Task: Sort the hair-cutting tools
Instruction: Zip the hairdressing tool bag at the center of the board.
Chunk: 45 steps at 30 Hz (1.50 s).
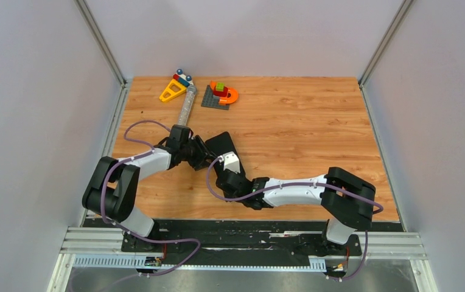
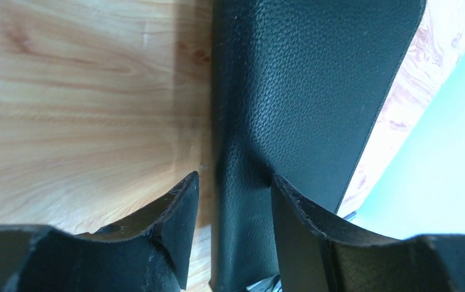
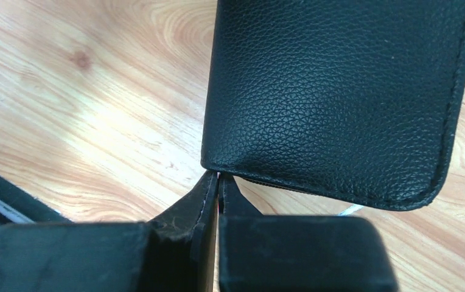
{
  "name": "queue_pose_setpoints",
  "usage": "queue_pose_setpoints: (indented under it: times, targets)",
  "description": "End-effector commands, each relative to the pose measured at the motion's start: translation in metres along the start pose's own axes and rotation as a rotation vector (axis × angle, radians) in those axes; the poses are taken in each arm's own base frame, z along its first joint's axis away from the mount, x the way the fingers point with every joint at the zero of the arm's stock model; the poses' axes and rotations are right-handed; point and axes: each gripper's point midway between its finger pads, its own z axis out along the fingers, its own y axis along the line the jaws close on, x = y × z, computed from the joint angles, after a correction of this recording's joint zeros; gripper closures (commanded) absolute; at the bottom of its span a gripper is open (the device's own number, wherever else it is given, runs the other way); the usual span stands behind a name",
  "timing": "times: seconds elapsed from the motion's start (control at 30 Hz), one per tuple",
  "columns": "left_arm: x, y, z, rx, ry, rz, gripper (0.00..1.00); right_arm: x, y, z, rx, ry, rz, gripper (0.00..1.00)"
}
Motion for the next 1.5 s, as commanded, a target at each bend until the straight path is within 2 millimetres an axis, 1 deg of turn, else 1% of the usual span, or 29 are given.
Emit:
queue_pose_setpoints:
  times: [0.0,0.17,0.23,0.27,0.3,0.33,0.37,0.4,0.43,0.47,0.5,0.7,0.83,0.93,1.07,1.17,1.23,1.27,1.3,1.33,1.37,1.4,1.43,1.47]
  targets:
    - [-0.003,-0.014,0.008,0.060,0.017,-0.011,0.47,-0.026,0.020,-0.016,-0.094,-0.064,0.015,1.00]
    - [0.004,-0.015,0.013,0.090,0.038,-0.028,0.52,-0.027,0.022,-0.016,-0.110,-0.060,0.014,1.00]
    - [0.005,-0.015,0.014,0.087,0.037,-0.025,0.58,-0.028,0.024,-0.016,-0.120,-0.057,0.008,1.00]
    - [0.004,-0.015,0.014,0.084,0.031,-0.023,0.64,-0.028,0.025,-0.017,-0.127,-0.053,0.004,1.00]
    - [0.002,-0.016,0.014,0.082,0.026,-0.016,0.68,-0.029,0.027,-0.019,-0.137,-0.049,0.003,1.00]
    - [-0.001,-0.015,0.015,0.072,0.010,-0.010,0.76,-0.028,0.027,-0.022,-0.145,-0.040,0.001,1.00]
    - [-0.003,-0.014,0.015,0.060,0.004,0.008,0.82,-0.026,0.028,-0.025,-0.153,-0.029,-0.001,1.00]
    - [-0.005,-0.009,0.015,0.027,-0.005,0.012,0.90,-0.025,0.028,-0.028,-0.159,-0.018,-0.003,1.00]
    - [-0.010,-0.010,0.015,0.017,-0.016,0.037,0.92,-0.021,0.026,-0.030,-0.160,0.000,-0.008,1.00]
    - [-0.012,-0.005,0.015,-0.015,-0.024,0.042,0.98,-0.017,0.025,-0.033,-0.160,0.019,-0.012,1.00]
    - [-0.016,-0.005,0.016,-0.023,-0.033,0.062,1.00,-0.011,0.021,-0.035,-0.153,0.045,-0.016,1.00]
    - [-0.027,0.007,0.023,-0.094,-0.045,0.114,1.00,0.029,-0.008,-0.049,-0.110,0.151,0.003,1.00]
    - [-0.028,0.020,0.028,-0.136,-0.035,0.120,1.00,0.043,-0.026,-0.057,-0.075,0.174,-0.001,1.00]
    - [-0.029,0.024,0.031,-0.144,-0.029,0.126,1.00,0.053,-0.039,-0.058,-0.041,0.191,-0.005,1.00]
    - [-0.030,0.027,0.034,-0.156,-0.009,0.160,1.00,0.061,-0.058,-0.057,0.008,0.204,0.028,1.00]
    - [-0.031,0.028,0.034,-0.171,0.004,0.198,1.00,0.059,-0.070,-0.056,0.029,0.203,0.075,1.00]
    - [-0.032,0.027,0.036,-0.164,0.018,0.231,1.00,0.053,-0.067,-0.055,0.016,0.191,0.056,1.00]
    - [-0.034,0.024,0.038,-0.157,0.022,0.246,1.00,0.048,-0.061,-0.053,-0.006,0.184,0.040,1.00]
    - [-0.033,0.020,0.039,-0.139,0.032,0.251,0.98,0.042,-0.053,-0.051,-0.035,0.176,0.027,1.00]
    - [-0.033,0.015,0.039,-0.124,0.033,0.254,0.90,0.036,-0.045,-0.048,-0.065,0.166,0.010,1.00]
    - [-0.033,0.009,0.038,-0.096,0.037,0.254,0.84,0.030,-0.035,-0.045,-0.098,0.154,0.002,1.00]
    - [-0.032,0.003,0.034,-0.074,0.031,0.246,0.70,0.025,-0.026,-0.041,-0.125,0.150,-0.001,1.00]
    - [-0.031,-0.003,0.032,-0.050,0.032,0.244,0.62,0.018,-0.017,-0.038,-0.152,0.142,-0.003,1.00]
    - [-0.029,-0.006,0.025,-0.036,0.023,0.234,0.46,0.014,-0.007,-0.034,-0.179,0.140,-0.009,1.00]
